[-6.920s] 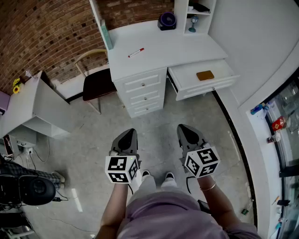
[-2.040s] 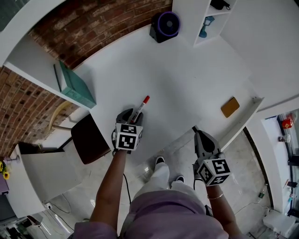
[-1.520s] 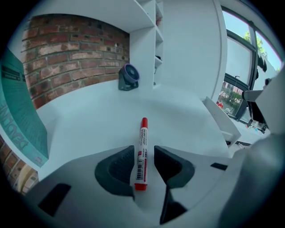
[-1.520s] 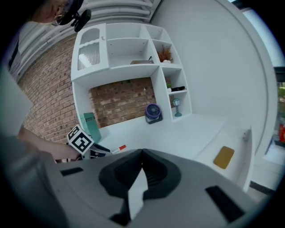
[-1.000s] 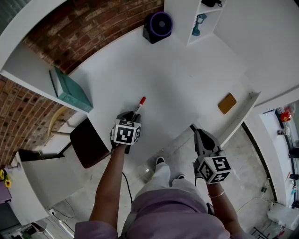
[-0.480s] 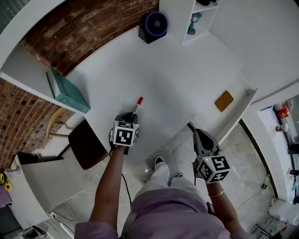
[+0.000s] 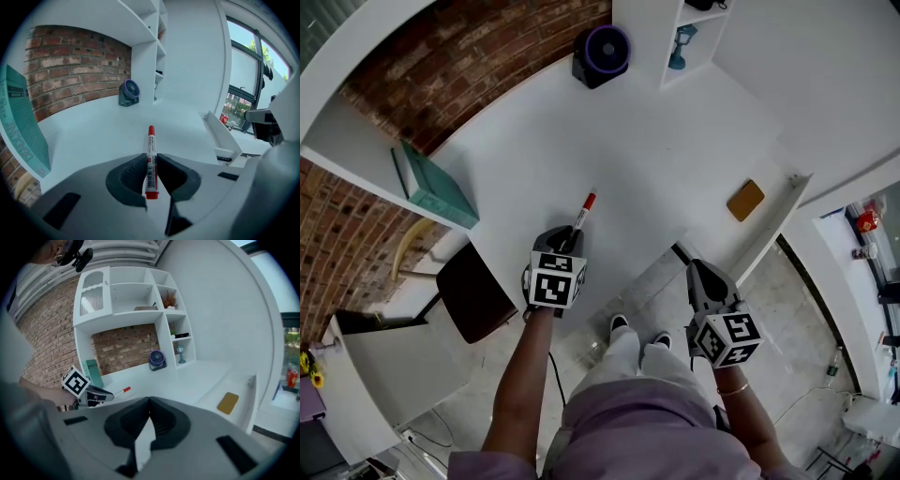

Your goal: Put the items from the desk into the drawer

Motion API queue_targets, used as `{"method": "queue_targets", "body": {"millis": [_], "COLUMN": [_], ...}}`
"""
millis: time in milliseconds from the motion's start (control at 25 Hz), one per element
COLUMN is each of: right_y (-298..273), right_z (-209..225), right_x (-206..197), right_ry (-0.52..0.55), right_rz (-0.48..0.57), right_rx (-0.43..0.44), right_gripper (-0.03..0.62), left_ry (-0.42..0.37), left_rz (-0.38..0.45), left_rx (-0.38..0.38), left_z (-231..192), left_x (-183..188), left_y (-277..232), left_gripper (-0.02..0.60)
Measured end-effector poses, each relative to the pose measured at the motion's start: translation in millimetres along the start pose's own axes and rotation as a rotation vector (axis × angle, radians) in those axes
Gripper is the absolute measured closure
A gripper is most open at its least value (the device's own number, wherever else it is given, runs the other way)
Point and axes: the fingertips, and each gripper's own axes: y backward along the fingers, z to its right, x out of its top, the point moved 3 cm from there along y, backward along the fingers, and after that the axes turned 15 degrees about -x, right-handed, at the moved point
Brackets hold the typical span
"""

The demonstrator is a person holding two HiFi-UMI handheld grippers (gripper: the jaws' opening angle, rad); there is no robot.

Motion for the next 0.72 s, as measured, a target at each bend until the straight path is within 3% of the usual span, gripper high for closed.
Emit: {"method": "queue_targets", "body": {"millis": [440, 720], "right_y": [27.0, 47.5], "right_z": [37.1, 75.3], "right_x": [-3.9, -5.0], "right_ry": [-0.045, -0.108], "right_rz": [0.024, 0.052], "right_rx": [-0.114, -0.203], "right_gripper": [0.591, 0.591], "left_ry": [-0.096, -0.156], "left_rz": [0.088, 0.088], "left_rx": [-0.146, -0.223], "left_z": [80.3, 124.8], "left_x": [43.3, 63.0], "left_y": [-8.8, -25.8], "left_gripper": [0.515, 0.515]}}
